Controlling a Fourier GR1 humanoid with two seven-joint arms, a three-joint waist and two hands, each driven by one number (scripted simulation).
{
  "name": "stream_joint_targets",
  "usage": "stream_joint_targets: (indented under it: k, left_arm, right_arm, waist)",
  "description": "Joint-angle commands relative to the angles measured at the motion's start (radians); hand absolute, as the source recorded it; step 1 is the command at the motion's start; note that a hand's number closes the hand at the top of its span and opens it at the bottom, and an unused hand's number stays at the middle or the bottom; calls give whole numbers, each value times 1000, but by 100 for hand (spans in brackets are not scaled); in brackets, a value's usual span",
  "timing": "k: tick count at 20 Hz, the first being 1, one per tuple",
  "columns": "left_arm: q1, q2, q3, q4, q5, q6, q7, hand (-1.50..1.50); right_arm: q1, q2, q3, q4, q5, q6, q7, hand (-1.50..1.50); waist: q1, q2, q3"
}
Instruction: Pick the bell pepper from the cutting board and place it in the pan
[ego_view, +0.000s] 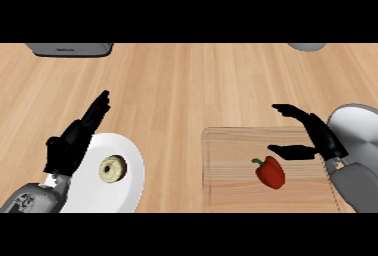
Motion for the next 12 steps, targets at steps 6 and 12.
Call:
stream_joint_targets:
  k: [6, 12]
  left_arm:
    - [-38, -28, 16, -21, -6, -35, 94, 0]
    - [-43, -38, 17, -26, 1, -59, 109, 0]
  right_arm:
    - [-19, -127, 98, 9, 177, 167, 76, -150]
    - [-184, -166, 189, -88, 267, 375, 348, -150]
  waist:
    - [-9, -9, 1]
    - [3, -11, -1]
